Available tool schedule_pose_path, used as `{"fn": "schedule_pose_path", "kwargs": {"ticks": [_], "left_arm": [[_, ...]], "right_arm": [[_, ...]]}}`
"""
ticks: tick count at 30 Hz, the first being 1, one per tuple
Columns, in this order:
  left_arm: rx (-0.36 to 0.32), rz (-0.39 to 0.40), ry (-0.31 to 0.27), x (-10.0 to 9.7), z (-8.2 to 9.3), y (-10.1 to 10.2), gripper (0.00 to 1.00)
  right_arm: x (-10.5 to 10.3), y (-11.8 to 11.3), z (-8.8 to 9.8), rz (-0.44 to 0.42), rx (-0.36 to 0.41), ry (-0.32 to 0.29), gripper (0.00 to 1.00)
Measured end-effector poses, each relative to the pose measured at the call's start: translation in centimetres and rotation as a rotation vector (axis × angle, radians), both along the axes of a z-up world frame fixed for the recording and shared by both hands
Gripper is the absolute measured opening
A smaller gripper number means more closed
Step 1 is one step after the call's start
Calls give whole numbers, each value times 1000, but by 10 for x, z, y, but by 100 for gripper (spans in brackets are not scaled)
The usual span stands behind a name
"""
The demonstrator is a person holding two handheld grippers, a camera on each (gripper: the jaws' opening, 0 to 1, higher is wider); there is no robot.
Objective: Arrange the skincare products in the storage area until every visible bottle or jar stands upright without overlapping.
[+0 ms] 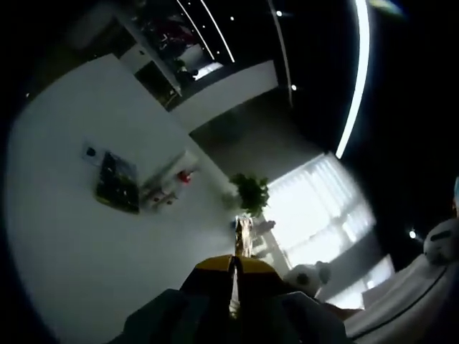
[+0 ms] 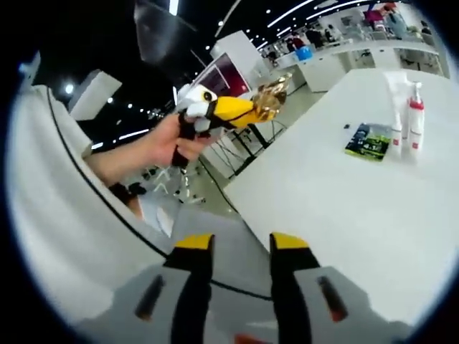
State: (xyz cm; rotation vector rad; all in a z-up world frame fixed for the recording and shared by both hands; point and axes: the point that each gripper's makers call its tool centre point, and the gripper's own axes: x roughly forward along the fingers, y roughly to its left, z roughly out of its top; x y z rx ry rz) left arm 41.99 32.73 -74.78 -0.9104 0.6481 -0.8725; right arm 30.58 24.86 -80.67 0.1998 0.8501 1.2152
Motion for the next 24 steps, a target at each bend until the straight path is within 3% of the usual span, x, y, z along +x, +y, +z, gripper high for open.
{"fn": "schedule_pose_path", "kwargs": {"ticks": [7,9,11,12,13,20,22,24], "left_arm": [[23,21,18,24,-14,12,1],[30,23,23,31,-18,16,1],[33,29,26,40,-22,19,1],[33,31,30,43,-23,20,1],[37,35,34,49,-26,22,1],[56,50,64,79,-46,28,2],[63,67,91,91,-57,33,2],[64,74,101,99,-62,37,1]], "right_arm": [[0,-5,-10,-6,-15,39,31],[-2,-6,-10,10,-12,35,25],[-4,-6,-9,47,-3,20,8],[-1,-5,-5,22,25,16,5],[-8,-3,0,57,66,47,3],[-3,-7,-10,54,33,27,3],[5,-12,-15,5,16,17,11],[4,-17,-19,19,0,22,11]]}}
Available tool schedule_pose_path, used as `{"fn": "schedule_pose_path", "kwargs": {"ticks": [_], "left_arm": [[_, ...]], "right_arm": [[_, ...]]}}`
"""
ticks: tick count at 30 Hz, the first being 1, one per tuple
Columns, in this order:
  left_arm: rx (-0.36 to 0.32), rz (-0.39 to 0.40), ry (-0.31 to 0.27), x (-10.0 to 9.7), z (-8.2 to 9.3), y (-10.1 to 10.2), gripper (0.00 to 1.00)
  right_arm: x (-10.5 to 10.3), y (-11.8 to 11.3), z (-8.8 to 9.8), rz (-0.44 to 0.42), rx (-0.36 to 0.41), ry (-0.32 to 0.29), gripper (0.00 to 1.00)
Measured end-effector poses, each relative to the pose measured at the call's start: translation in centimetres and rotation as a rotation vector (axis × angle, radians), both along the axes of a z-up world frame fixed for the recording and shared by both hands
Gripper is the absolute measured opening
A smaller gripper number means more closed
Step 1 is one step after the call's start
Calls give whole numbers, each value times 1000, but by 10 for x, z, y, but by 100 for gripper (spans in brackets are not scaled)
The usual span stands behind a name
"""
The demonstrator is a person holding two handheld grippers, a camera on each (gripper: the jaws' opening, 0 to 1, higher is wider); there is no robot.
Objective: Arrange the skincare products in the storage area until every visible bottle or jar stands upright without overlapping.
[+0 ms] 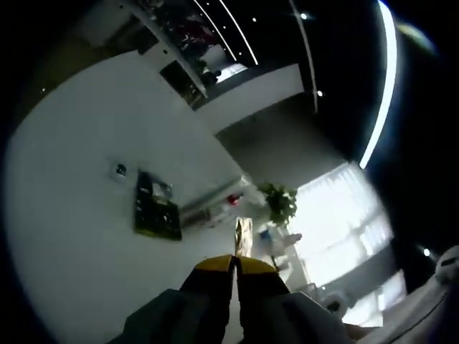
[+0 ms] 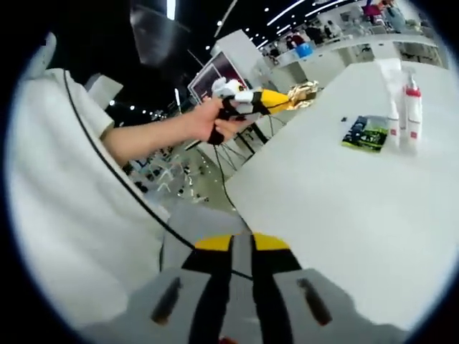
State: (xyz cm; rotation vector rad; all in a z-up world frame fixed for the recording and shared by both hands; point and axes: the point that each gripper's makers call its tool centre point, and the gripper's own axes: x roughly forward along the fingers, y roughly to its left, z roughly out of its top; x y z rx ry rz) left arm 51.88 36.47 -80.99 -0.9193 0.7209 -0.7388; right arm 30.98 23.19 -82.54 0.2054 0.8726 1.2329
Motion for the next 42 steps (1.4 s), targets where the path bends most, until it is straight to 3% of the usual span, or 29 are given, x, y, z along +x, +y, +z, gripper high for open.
{"fn": "schedule_pose_path", "kwargs": {"ticks": [2,4,8,11,13,15,16,17,23,33,36,42], "left_arm": [[-8,17,17,11,-5,6,1],[-1,27,21,21,-10,11,1],[8,47,44,38,-21,21,1],[26,52,52,48,-30,26,1],[57,52,64,53,-40,30,1],[65,50,70,56,-46,32,1],[70,49,74,58,-49,33,1],[75,47,78,60,-51,34,1],[100,29,116,71,-71,39,1],[131,-35,191,83,-102,42,1],[149,-47,203,86,-109,43,1],[187,-71,222,94,-122,43,1]], "right_arm": [[5,-8,-7,-25,-56,-24,12],[9,-11,-11,-44,-72,-38,22],[12,-15,-11,-56,-57,-13,23],[30,-15,-7,-183,3,-19,24],[38,-17,-5,-176,3,-108,23],[39,-27,-18,-152,-109,-147,24],[41,-29,-23,-124,-159,-202,23],[43,-29,-24,-130,-165,-213,23],[38,-20,-26,-128,-158,-147,22],[43,-12,-23,-133,-163,-160,21],[45,-14,-23,-151,-145,-140,16],[47,-15,-22,-172,-145,-136,15]]}}
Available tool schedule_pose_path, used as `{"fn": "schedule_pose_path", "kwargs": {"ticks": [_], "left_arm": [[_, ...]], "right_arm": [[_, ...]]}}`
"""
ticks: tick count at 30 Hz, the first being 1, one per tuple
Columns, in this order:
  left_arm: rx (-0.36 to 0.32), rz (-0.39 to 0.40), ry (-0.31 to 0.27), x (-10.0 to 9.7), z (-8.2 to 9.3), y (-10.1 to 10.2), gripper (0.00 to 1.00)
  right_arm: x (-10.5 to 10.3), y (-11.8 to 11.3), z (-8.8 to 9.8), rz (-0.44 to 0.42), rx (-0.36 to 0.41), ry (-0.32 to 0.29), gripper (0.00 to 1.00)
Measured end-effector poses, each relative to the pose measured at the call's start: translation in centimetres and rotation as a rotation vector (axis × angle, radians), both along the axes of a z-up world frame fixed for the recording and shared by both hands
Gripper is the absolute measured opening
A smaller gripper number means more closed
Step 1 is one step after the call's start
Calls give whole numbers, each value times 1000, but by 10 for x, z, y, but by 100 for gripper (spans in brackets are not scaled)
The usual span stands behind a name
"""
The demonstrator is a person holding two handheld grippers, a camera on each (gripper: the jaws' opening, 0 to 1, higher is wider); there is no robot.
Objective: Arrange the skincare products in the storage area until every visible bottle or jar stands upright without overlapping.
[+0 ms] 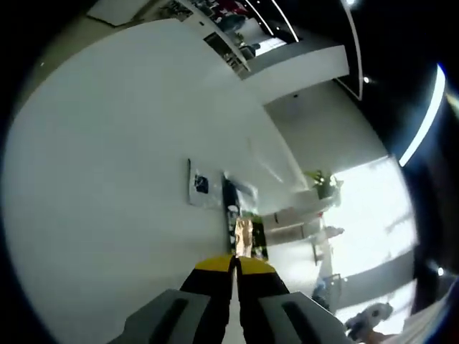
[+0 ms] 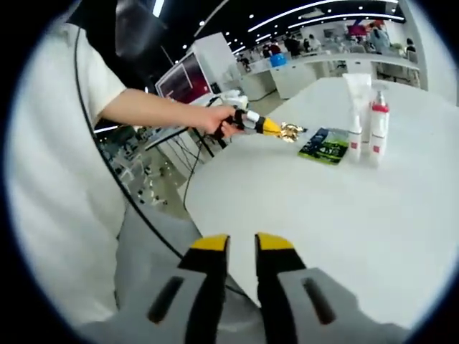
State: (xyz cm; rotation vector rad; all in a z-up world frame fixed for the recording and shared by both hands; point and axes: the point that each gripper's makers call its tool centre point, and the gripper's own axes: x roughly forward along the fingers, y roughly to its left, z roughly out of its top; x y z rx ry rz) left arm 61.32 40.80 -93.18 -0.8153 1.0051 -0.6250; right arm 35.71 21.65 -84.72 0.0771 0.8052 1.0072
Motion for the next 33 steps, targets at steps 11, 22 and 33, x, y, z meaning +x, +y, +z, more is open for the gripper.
{"fn": "schedule_pose_path", "kwargs": {"ticks": [11,22,33], "left_arm": [[98,-49,40,1,-25,4,1],[169,-57,42,7,-35,7,2],[240,-94,39,4,-43,8,3]], "right_arm": [[0,-5,-7,-17,-20,45,16],[2,-9,-11,-65,-34,61,21],[1,-13,-15,-104,-33,96,33]]}}
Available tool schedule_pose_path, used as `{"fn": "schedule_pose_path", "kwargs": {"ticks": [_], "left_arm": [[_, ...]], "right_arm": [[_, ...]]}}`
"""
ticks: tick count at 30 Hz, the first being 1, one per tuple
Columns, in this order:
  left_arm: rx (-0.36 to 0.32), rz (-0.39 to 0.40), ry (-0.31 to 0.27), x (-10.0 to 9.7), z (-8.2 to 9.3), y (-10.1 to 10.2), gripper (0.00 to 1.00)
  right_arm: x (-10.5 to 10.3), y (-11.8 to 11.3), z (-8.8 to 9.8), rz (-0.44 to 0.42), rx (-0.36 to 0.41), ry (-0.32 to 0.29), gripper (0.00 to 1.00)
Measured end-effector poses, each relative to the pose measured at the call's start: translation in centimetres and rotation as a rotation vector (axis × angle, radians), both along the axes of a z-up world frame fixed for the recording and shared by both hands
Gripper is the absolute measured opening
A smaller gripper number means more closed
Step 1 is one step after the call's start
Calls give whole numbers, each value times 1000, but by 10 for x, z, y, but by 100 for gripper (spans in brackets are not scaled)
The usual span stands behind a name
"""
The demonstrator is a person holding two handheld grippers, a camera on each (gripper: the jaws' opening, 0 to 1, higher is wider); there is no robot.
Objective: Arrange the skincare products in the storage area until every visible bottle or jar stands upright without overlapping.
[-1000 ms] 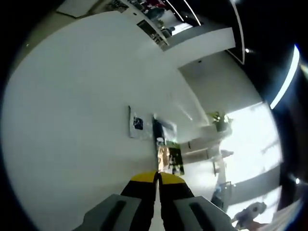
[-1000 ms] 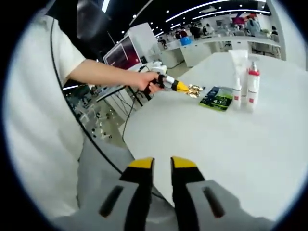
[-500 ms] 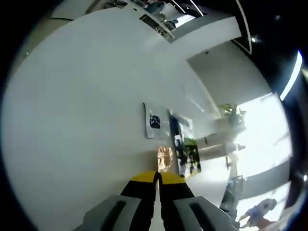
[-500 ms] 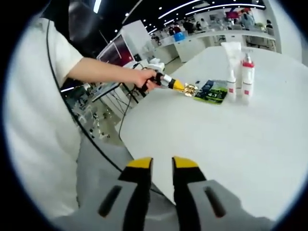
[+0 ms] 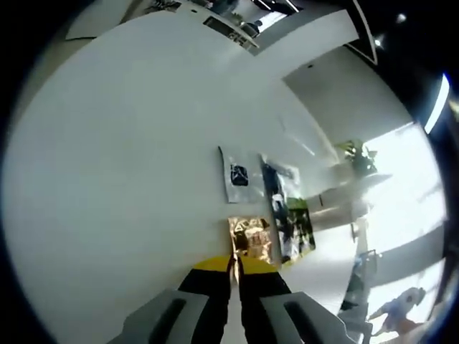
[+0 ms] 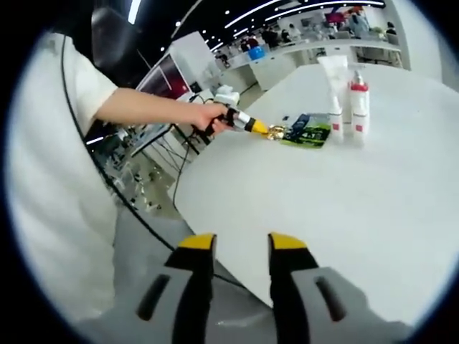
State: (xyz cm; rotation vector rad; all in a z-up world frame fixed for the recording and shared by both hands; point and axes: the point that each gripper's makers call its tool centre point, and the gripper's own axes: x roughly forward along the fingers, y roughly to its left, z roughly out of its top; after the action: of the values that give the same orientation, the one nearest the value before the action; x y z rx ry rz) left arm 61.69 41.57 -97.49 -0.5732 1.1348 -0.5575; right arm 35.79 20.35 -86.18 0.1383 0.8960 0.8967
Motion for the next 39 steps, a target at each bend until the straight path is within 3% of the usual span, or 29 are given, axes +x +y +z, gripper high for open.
{"fn": "schedule_pose_path", "kwargs": {"ticks": [12,18,27,29,30,31,32,35,38,39], "left_arm": [[48,18,-36,4,6,15,14],[60,24,-70,-9,24,19,18],[6,54,-218,-56,78,0,24],[40,55,-340,-63,89,1,24],[63,54,-387,-70,94,1,25],[60,65,-382,-76,96,0,25],[30,89,-383,-84,102,-3,25],[-31,177,-423,-95,120,-8,25],[-27,163,-514,-109,135,-17,24],[-29,143,-533,-121,142,-26,24]], "right_arm": [[-3,6,1,7,16,6,38],[0,14,9,-12,93,11,55],[13,16,32,-59,216,-79,62],[12,14,34,-55,234,-84,56],[11,13,35,-48,236,-84,49],[9,12,34,-11,223,-101,38],[6,11,31,30,189,-123,35],[5,12,31,38,154,-147,44],[0,16,35,79,144,-163,42],[-5,21,38,137,141,-188,42]]}}
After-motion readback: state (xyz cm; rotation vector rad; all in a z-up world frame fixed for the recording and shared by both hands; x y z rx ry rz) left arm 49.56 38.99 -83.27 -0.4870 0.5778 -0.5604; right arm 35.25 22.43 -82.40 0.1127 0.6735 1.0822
